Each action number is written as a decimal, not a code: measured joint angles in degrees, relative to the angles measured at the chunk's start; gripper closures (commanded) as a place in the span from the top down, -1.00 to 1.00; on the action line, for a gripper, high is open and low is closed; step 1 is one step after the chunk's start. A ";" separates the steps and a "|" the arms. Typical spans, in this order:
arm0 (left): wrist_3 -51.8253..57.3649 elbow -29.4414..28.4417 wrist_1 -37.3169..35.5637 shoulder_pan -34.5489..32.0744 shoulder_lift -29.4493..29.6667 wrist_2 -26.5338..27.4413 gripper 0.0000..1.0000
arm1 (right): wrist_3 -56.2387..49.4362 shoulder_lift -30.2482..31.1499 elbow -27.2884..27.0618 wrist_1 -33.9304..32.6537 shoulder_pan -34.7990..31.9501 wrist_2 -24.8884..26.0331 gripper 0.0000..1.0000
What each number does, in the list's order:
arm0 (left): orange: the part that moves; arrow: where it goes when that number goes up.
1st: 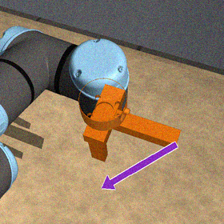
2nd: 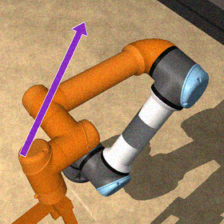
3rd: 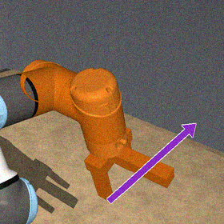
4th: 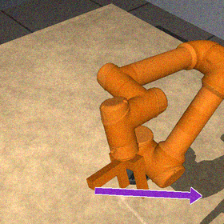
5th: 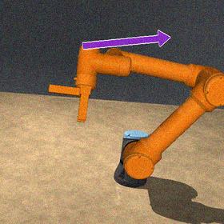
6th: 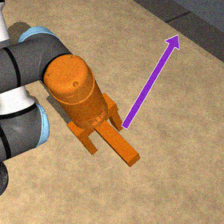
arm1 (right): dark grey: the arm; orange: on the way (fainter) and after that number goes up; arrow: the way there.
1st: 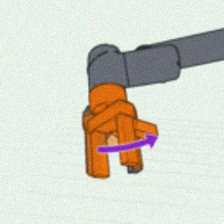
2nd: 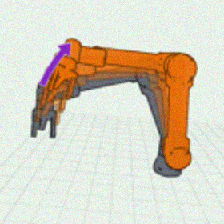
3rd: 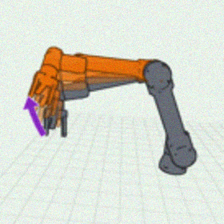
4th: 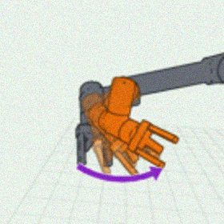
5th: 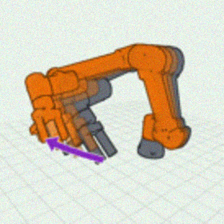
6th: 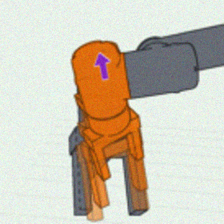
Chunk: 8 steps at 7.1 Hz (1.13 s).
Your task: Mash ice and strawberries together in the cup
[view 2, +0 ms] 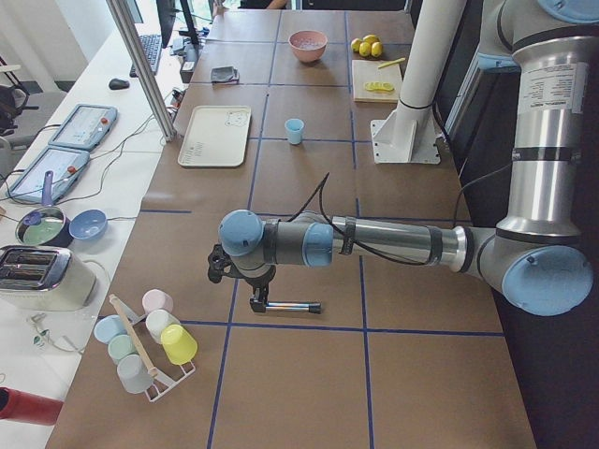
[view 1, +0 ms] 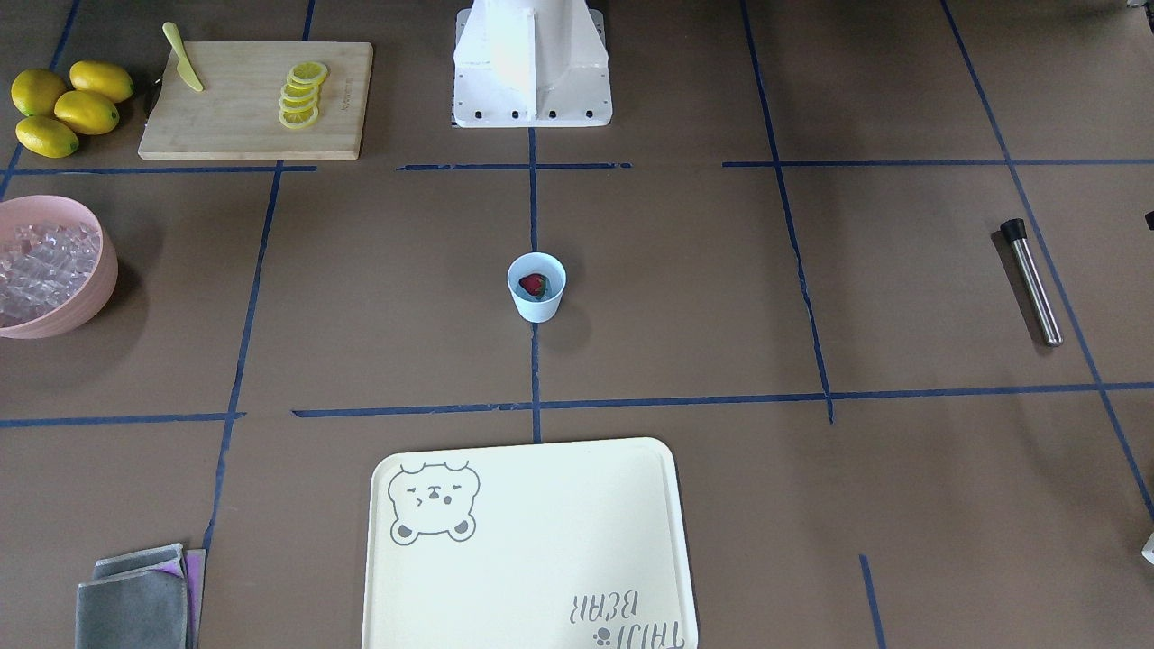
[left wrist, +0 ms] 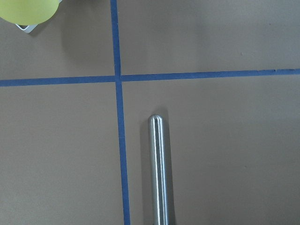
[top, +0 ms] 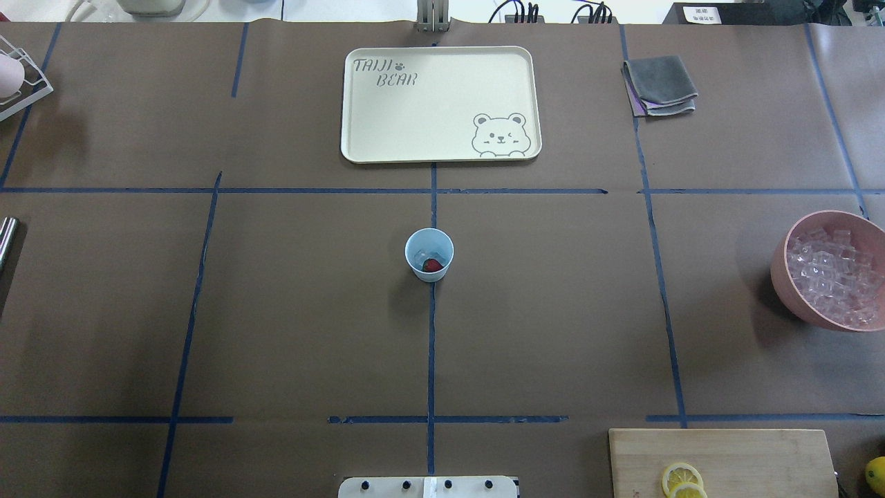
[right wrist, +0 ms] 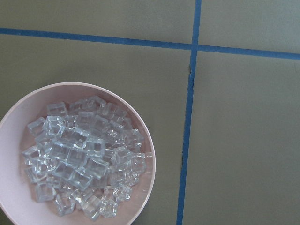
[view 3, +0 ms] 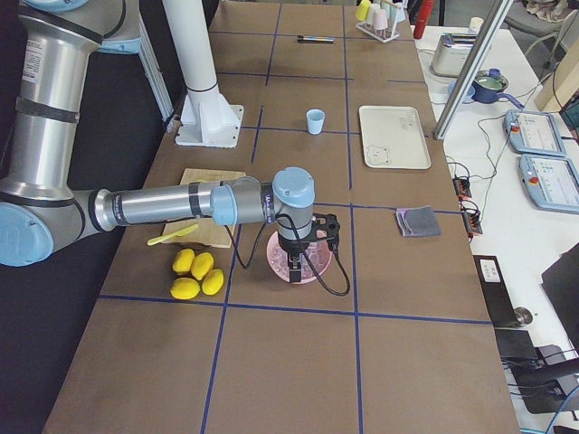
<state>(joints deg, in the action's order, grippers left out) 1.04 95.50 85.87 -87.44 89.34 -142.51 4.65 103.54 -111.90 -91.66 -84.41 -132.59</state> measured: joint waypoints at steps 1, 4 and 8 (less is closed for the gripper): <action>-0.07 0.26 -0.07 0.01 0.12 0.34 1.00 | -0.35 -0.37 0.12 -0.82 -0.08 -0.47 1.00; 0.00 0.57 -0.31 0.02 0.01 5.14 1.00 | -0.67 -0.54 -0.33 -1.67 0.91 -0.18 0.99; 0.45 3.41 0.01 -0.12 -1.88 5.71 1.00 | -3.70 -0.43 -0.32 -1.68 1.18 -0.01 1.00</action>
<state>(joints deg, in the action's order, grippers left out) 1.49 98.91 85.88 -87.55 87.46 -136.80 0.95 103.11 -112.23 -93.34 -83.23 -132.60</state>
